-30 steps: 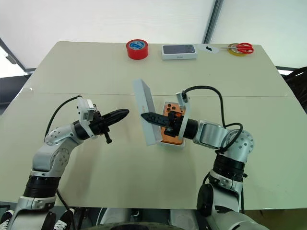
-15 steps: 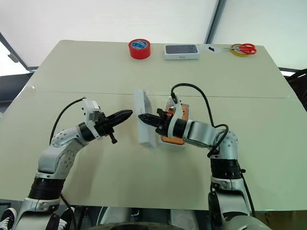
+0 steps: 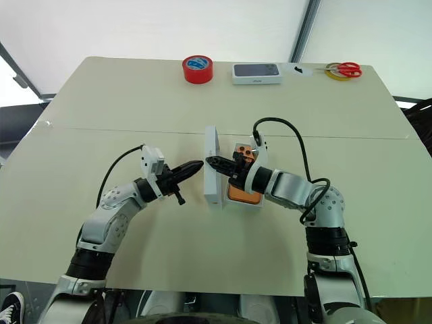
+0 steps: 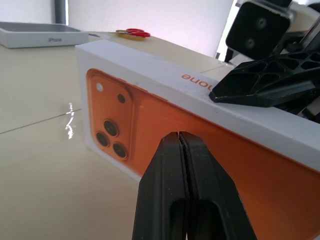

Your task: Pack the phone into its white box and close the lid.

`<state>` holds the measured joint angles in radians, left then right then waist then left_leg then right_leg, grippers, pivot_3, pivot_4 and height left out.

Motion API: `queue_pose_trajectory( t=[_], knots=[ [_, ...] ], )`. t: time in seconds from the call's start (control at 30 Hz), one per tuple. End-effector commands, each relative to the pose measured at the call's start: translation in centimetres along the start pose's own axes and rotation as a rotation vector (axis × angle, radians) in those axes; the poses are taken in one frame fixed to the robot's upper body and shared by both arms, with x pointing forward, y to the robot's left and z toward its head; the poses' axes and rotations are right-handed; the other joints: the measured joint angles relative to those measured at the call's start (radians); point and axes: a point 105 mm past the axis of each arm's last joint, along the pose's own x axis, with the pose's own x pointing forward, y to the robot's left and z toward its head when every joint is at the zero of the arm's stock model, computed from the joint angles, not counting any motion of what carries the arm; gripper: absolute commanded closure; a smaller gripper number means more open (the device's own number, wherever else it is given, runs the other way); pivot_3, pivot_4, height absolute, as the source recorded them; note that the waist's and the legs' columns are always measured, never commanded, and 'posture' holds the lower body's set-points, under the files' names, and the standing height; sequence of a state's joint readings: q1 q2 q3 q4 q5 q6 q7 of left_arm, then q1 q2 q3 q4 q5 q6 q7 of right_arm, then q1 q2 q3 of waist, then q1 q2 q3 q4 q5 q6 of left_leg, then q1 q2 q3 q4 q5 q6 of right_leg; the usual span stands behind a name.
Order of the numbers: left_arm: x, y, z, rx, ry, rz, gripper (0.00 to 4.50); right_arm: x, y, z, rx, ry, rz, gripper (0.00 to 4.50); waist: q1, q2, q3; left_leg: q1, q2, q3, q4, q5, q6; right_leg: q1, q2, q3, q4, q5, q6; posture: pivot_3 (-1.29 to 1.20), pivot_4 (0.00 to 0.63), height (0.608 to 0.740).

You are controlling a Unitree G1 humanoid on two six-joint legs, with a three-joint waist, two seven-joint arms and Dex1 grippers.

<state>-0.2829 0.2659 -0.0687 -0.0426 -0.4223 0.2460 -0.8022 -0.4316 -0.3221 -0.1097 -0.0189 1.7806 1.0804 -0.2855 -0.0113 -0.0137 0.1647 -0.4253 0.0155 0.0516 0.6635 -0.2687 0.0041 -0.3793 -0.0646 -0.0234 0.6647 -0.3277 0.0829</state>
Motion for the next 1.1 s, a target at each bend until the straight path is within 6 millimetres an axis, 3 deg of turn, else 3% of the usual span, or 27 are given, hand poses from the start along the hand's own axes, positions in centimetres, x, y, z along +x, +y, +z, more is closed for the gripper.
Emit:
queue_pose_trajectory(
  t=[0.03, 0.13, 0.3, 0.5, 0.6, 0.67, 0.8, 1.0, 1.1],
  knots=[
    [1.0, -0.6, 0.1, 0.022, -0.01, -0.038, 4.5, -1.4, -0.1, 1.3, 0.0, -0.059, -0.006, 2.01, -0.001, 0.0, 0.0, 0.0, 0.0, 0.0, 0.0, 0.0, 0.0, 0.0, 0.0, 0.0, 0.0, 0.0, 0.0, 0.0, 0.15, 0.74],
    [2.2, -0.9, -0.2, 0.006, -0.025, -0.048, 4.5, -2.9, -0.8, 2.4, -0.028, -0.099, -0.043, 0.49, 0.002, 0.0, 0.0, 0.0, 0.0, 0.0, 0.0, 0.0, 0.0, 0.0, 0.0, 0.0, 0.0, 0.0, 0.0, 0.0, 0.15, 0.74],
    [3.8, -1.5, -0.1, -0.009, -0.047, -0.076, 4.5, -7.3, -2.8, 6.0, -0.175, -0.174, -0.191, 0.49, 0.007, 0.0, 0.0, -0.001, 0.0, 0.0, 0.001, -0.001, 0.001, 0.0, 0.0, 0.0, -0.001, 0.0, 0.0, 0.0, 0.15, 0.74],
    [3.5, -2.0, -0.5, -0.004, -0.03, -0.1, 4.5, -9.0, -2.8, 8.7, -0.5, -0.248, -0.295, 0.49, -0.002, 0.0, 0.0, -0.001, 0.001, 0.0, 0.001, -0.001, 0.002, 0.0, 0.002, 0.0, -0.001, 0.0, 0.0, 0.0, 0.15, 0.74],
    [2.0, -1.3, -0.8, 0.008, 0.011, -0.089, 4.5, -8.9, -3.5, 7.8, -0.813, -0.179, -0.375, 1.38, 0.0, 0.001, 0.0, -0.001, 0.001, 0.0, 0.001, -0.001, 0.002, 0.0, 0.002, 0.0, -0.001, 0.0, 0.0, 0.0, 0.15, 0.74],
    [1.0, -0.8, -1.2, 0.014, 0.055, -0.077, 4.5, -9.2, -4.3, 7.8, -1.015, -0.156, -0.446, 2.36, 0.003, 0.001, 0.0, -0.001, 0.001, 0.0, 0.001, -0.001, 0.002, -0.001, 0.002, 0.0, -0.001, 0.0, 0.0, 0.0, 0.15, 0.74],
    [0.3, 0.1, -2.0, 0.042, 0.105, -0.046, 4.5, -9.2, -4.3, 7.9, -1.141, -0.161, -0.441, 4.43, 0.007, 0.001, 0.0, -0.001, 0.0, 0.0, 0.003, -0.001, 0.001, 0.0, 0.001, 0.0, -0.001, 0.0, 0.0, 0.0, 0.15, 0.74],
    [1.4, 0.0, -4.8, 0.041, 0.231, -0.053, 4.5, -8.9, -4.5, 6.6, -1.218, -0.103, -0.406, 4.48, 0.024, 0.001, 0.0, 0.0, 0.0, 0.0, 0.003, -0.001, 0.001, 0.0, 0.001, 0.0, -0.001, 0.0, 0.0, 0.0, 0.15, 0.74],
    [2.3, 0.1, -4.2, 0.032, 0.176, -0.051, 4.5, -8.6, -4.1, 5.4, -1.274, -0.046, -0.35, 4.48, 0.026, 0.001, 0.0, 0.0, 0.0, 0.0, 0.003, 0.0, 0.001, 0.001, 0.001, 0.0, 0.0, 0.0, 0.0, 0.0, 0.15, 0.74]
  ],
)
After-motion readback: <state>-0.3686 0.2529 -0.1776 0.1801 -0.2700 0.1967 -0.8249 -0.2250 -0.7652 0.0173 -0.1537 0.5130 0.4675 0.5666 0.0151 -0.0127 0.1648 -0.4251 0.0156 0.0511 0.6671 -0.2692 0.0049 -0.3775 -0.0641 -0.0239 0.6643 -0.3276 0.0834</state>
